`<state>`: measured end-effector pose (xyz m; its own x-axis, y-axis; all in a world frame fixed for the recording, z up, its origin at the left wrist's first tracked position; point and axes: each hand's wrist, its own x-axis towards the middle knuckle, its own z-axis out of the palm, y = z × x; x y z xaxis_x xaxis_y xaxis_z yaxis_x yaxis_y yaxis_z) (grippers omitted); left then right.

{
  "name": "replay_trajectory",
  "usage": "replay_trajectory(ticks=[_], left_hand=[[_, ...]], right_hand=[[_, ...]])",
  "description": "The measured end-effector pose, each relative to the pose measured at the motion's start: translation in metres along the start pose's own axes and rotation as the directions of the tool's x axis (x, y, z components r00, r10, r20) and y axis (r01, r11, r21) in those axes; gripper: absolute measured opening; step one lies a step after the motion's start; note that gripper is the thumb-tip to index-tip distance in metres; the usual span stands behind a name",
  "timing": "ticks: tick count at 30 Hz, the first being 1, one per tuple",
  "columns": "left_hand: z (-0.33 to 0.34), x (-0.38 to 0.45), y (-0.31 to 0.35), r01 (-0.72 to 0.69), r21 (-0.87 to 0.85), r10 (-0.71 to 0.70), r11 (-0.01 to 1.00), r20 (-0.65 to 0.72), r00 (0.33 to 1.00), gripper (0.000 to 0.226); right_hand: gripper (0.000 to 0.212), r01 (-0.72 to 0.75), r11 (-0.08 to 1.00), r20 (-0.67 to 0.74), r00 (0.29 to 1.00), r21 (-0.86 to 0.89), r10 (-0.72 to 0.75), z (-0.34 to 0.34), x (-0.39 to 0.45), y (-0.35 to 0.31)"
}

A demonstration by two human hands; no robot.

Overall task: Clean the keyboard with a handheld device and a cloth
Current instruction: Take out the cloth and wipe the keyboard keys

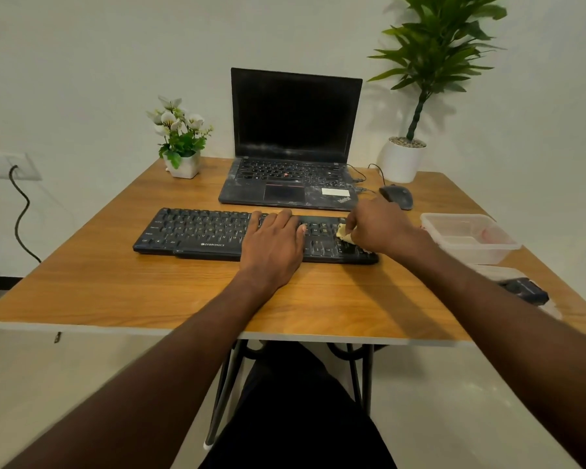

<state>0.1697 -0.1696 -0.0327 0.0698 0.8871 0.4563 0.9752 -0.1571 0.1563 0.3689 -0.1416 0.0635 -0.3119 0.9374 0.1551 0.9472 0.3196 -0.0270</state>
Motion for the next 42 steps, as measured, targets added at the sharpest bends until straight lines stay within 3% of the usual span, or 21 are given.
replay_trajectory(ticks=[3,10,16,21,27,30,35,42], left_hand=[[0.001,0.000,0.000,-0.001,0.010,0.001,1.000,0.004,1.000,0.050],[0.002,-0.001,0.000,0.009,0.003,-0.009,1.000,0.008,1.000,0.054],[0.002,0.001,0.000,0.019,-0.003,-0.018,1.000,0.014,1.000,0.052],[0.002,0.002,0.001,0.014,0.006,-0.015,1.000,0.032,0.999,0.052],[0.000,0.002,0.003,0.020,0.016,-0.021,1.000,0.041,0.999,0.054],[0.001,0.002,0.004,0.021,0.013,-0.022,1.000,0.044,0.999,0.055],[0.001,0.002,0.003,0.011,0.020,-0.011,1.000,0.047,0.999,0.055],[0.000,0.003,0.003,-0.001,0.041,-0.001,0.999,0.047,0.999,0.052]], right_hand=[[0.010,-0.104,0.994,-0.005,0.995,0.026,0.104,-0.002,0.000,0.003],[0.029,-0.139,0.990,-0.042,0.989,0.037,0.140,-0.004,-0.002,0.011],[0.021,0.013,0.997,0.037,0.999,-0.074,-0.010,-0.004,-0.019,0.012],[0.019,-0.020,0.997,-0.021,1.000,-0.076,0.019,-0.012,-0.009,0.005],[0.025,0.050,0.987,-0.010,0.999,-0.154,-0.052,-0.003,-0.039,-0.004],[0.023,0.066,0.991,0.036,0.997,-0.116,-0.062,-0.008,-0.048,0.002],[0.031,0.018,0.999,-0.057,0.998,0.040,-0.016,-0.006,-0.029,0.006],[0.035,0.172,0.982,-0.076,0.981,-0.081,-0.178,0.011,-0.060,0.003]])
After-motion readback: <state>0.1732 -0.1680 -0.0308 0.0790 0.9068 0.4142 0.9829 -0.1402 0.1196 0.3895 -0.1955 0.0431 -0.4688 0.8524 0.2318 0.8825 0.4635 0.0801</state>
